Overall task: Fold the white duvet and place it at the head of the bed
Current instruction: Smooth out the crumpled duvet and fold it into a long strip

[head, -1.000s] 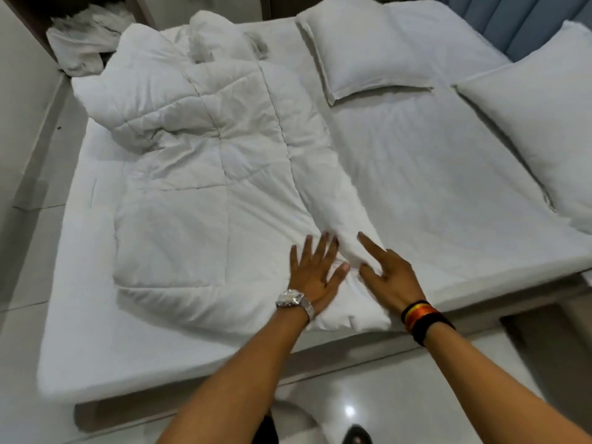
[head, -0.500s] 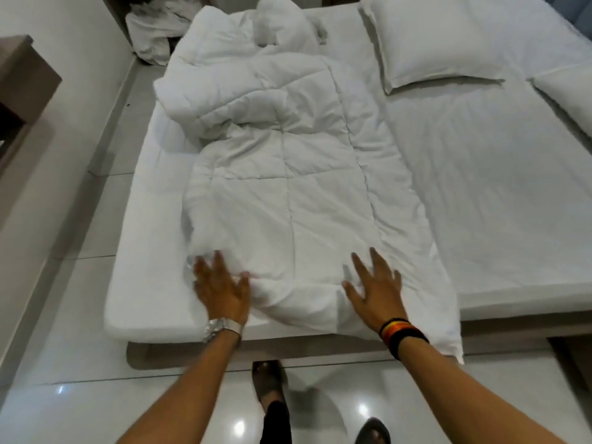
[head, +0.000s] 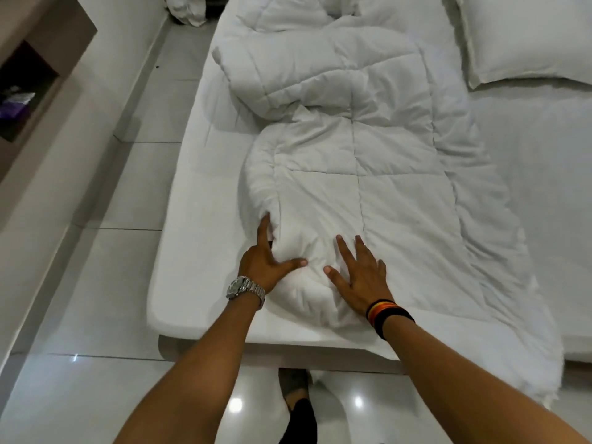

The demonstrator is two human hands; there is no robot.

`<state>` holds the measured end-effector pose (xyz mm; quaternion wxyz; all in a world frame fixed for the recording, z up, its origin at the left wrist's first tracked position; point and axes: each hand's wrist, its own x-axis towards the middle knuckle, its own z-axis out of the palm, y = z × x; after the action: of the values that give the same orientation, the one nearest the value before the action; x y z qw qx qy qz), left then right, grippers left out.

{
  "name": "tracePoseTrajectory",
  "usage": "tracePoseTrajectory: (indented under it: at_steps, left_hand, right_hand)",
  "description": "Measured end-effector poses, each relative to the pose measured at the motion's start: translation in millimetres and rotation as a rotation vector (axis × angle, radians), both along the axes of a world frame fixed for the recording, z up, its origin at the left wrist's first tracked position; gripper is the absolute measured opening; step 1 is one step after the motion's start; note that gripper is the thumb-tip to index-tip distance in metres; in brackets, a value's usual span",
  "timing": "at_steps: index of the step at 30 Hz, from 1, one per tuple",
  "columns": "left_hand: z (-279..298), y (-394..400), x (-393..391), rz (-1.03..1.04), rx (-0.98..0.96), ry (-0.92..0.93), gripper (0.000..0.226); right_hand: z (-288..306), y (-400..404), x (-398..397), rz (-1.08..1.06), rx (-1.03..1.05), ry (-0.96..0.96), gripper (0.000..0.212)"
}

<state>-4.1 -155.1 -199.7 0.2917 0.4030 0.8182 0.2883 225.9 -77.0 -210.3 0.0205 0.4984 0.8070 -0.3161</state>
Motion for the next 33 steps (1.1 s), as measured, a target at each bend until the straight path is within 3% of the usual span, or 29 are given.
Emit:
tracePoseTrajectory:
  at_steps: [4, 7, 11, 14, 24, 30, 33]
  left_hand:
    - [33, -53, -4, 0.247, -0.007, -0.04, 0.114]
    - [48, -120, -8, 0.372, -0.113, -0.044, 0.129]
    - [35, -202, -4, 0.45, -0.39, 0.001, 0.147]
    - [16, -222, -9, 0.48, -0.429, -0.108, 0.158]
    - [-27, -58, -78, 0.521, -0.17, -0.233, 0.119]
    - [-56, 25, -118, 0.485, -0.129, -0.386, 0.125]
    - [-55, 26, -129, 0.496, -0.043, -0.341, 0.116]
  right_hand:
    - [24, -23, 3, -0.031, -0.006, 0.11, 0.077]
    - [33, -59, 8, -0.003, 0.048, 0.208, 0.076]
    - [10, -125, 33, 0.239, -0.092, -0.029, 0.075]
    - [-3, -147, 45, 0.238, -0.194, -0.024, 0.075]
    - [-3, -40, -36, 0.024, 0.119, 0.082, 0.07]
    - [-39, 8, -123, -0.04, 0.063, -0.114, 0.081]
    - [-50, 5, -144, -0.062, 0.011, -0.191, 0.082]
